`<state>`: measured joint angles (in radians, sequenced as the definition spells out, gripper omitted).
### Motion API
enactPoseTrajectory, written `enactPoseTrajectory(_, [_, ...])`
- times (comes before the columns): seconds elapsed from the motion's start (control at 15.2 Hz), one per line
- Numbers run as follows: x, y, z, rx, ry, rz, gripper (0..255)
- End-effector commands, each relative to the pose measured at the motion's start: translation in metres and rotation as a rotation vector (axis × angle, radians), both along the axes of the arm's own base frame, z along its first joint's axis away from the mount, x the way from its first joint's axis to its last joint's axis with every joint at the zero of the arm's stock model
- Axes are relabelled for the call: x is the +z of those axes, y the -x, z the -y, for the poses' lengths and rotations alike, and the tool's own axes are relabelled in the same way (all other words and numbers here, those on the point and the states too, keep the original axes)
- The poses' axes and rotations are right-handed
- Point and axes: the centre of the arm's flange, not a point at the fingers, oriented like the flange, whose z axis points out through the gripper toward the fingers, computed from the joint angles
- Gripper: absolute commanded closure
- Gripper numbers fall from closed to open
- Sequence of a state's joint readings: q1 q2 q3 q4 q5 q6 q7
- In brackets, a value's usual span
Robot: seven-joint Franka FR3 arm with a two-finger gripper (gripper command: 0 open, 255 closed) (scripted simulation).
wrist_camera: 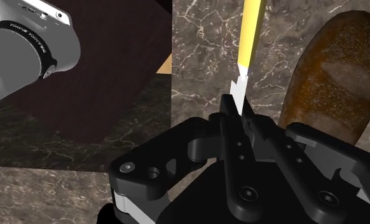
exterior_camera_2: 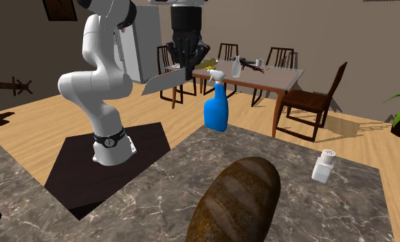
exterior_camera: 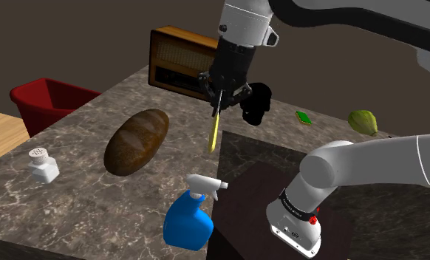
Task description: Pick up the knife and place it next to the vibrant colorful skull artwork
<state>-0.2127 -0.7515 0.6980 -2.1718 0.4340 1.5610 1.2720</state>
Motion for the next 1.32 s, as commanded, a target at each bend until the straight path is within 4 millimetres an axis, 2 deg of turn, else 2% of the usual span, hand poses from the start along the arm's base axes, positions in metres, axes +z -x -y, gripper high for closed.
enactPoseTrajectory(0.0, [0.012, 0.001, 0.000, 0.000, 0.000, 0.000, 255])
enactPoseTrajectory(0.13, [0.017, 0.001, 0.000, 0.000, 0.000, 0.000, 255])
enactPoseTrajectory(1.25, [0.017, 0.015, 0.224, 0.000, 0.000, 0.000, 255])
